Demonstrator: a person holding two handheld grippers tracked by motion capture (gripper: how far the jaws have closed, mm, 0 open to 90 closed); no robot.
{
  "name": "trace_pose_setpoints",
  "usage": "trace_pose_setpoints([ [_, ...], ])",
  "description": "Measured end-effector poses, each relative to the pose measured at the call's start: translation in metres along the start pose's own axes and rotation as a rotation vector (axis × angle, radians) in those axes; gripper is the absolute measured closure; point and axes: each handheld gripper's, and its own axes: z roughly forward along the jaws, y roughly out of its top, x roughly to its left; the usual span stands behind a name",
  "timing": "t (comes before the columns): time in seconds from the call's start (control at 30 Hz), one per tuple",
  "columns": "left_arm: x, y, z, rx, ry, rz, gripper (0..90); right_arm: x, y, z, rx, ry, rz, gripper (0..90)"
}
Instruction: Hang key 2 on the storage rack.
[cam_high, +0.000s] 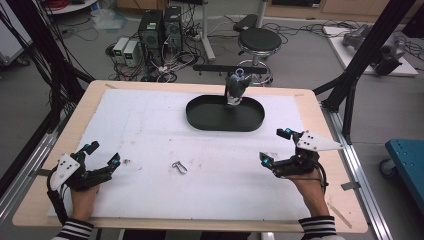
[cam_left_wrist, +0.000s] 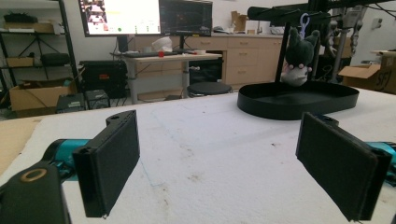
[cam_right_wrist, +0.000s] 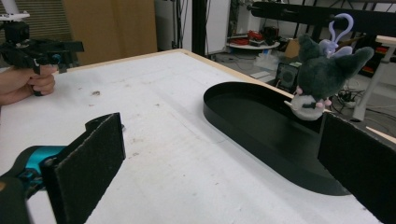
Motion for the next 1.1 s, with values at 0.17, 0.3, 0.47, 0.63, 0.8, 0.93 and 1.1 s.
trace_pose_setpoints([
  [0.17, 0.000, 0.000, 0.000, 0.003, -0.001, 0.002, 13.9, -0.001, 0.000, -0.002, 0.007, -0.010, -0.002, 0.6],
  [0.3, 0.000, 0.000, 0.000, 0.003, -0.001, 0.000, 14.0, -0.002, 0.001, -0.002, 0.012, -0.006, -0.005, 0.6],
  [0.47, 0.000, 0.000, 0.000, 0.002, -0.001, 0.001, 14.0, 0.001, 0.011, -0.002, 0.027, 0.010, -0.025, 0.6],
  [0.63, 0.000, 0.000, 0.000, -0.002, 0.000, -0.004, 13.9, 0.006, 0.030, 0.002, 0.064, 0.041, -0.065, 0.6],
  [0.8, 0.000, 0.000, 0.000, 0.003, 0.000, 0.001, 14.0, 0.017, 0.053, 0.011, 0.086, 0.069, -0.119, 0.6],
  [0.93, 0.000, 0.000, 0.000, 0.003, -0.001, -0.001, 13.9, 0.026, 0.068, 0.018, 0.107, 0.089, -0.146, 0.7],
  [1.1, 0.000, 0.000, 0.000, 0.002, -0.002, 0.002, 13.9, 0.036, 0.086, 0.033, 0.135, 0.112, -0.190, 0.6],
])
